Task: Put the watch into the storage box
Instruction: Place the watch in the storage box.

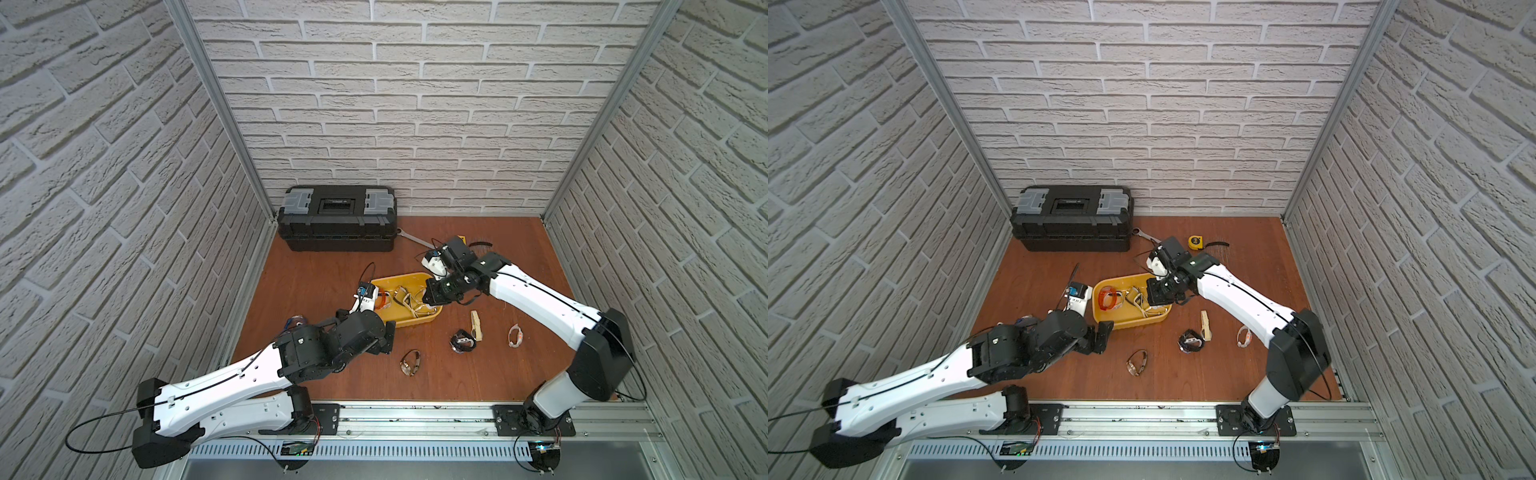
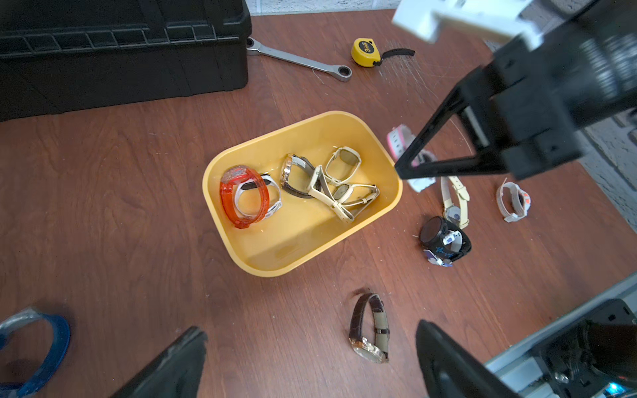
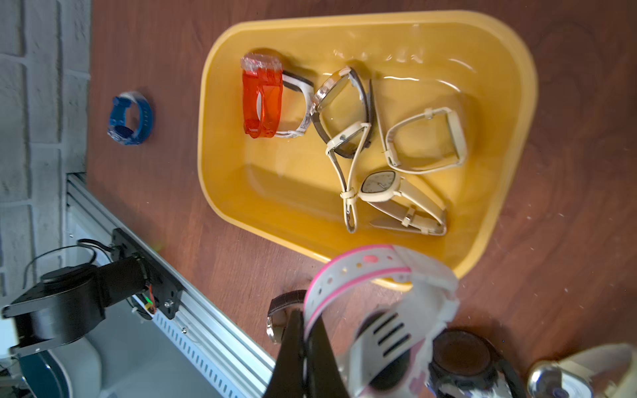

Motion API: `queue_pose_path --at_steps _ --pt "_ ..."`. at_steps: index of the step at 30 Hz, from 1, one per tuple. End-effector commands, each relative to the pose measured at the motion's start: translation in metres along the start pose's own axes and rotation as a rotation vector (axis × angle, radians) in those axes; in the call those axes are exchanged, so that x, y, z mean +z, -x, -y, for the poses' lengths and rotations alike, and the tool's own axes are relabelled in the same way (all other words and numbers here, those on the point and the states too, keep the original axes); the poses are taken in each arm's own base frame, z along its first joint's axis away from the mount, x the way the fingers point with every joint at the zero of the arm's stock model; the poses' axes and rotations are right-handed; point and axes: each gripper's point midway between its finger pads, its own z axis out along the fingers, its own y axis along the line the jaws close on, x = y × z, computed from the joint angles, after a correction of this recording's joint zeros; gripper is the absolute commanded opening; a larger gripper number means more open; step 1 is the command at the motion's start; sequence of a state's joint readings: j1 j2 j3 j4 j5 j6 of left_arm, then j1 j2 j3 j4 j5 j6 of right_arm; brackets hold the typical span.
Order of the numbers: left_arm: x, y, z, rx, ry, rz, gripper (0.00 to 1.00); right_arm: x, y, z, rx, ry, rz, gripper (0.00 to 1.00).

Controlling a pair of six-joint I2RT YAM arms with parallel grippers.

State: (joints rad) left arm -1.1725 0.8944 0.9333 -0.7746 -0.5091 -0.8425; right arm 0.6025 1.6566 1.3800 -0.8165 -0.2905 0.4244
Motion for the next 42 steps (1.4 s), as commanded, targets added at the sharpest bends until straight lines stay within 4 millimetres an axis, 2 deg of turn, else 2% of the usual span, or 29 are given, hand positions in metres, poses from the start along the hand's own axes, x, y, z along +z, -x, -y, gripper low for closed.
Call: queue_pose_path --at_steps 1,7,15,18,20,23,27,30,34,37,42 --pt "-0.001 -0.003 -0.016 -0.019 0.053 0.013 0.98 0.015 0.004 0.002 -0.07 -0.061 -0.045 0.02" --pt "-0.002 -0.005 -0.019 -0.028 0.062 0.007 0.98 0.047 0.013 0.024 -0.087 -0.166 -0.09 0.02" --pt "0.0 -0.007 -0.019 -0.025 0.068 -0.002 0.98 0.069 0.011 0.048 -0.104 -0.269 -0.125 0.03" --pt "0.002 -0.006 -0.016 -0.018 0.066 -0.006 0.98 0.072 0.01 0.048 -0.109 -0.264 -0.136 0.15" --pt "0.003 -0.007 -0.015 -0.014 0.069 -0.013 0.98 0.071 0.009 0.047 -0.111 -0.255 -0.133 0.29" --pt "0.005 -0.009 -0.013 -0.018 0.062 -0.021 0.98 0.065 0.01 0.036 -0.115 -0.205 -0.111 0.43" --pt "0.009 -0.014 -0.008 -0.019 0.046 -0.047 0.98 0.041 0.015 0.019 -0.116 -0.136 -0.042 0.52" --pt "0.012 -0.022 -0.004 -0.02 0.033 -0.079 0.98 0.012 0.017 0.008 -0.119 -0.096 0.031 0.61" --pt "0.021 -0.035 0.013 0.005 -0.004 -0.138 0.98 -0.032 0.011 0.0 -0.116 -0.019 0.144 0.75" --pt "0.036 -0.047 0.031 0.048 -0.013 -0.206 0.98 -0.067 -0.002 0.009 -0.102 -0.002 0.253 0.85" --pt "0.067 -0.072 0.059 0.1 -0.004 -0.356 0.98 -0.133 -0.039 0.048 -0.012 -0.1 0.499 1.0"
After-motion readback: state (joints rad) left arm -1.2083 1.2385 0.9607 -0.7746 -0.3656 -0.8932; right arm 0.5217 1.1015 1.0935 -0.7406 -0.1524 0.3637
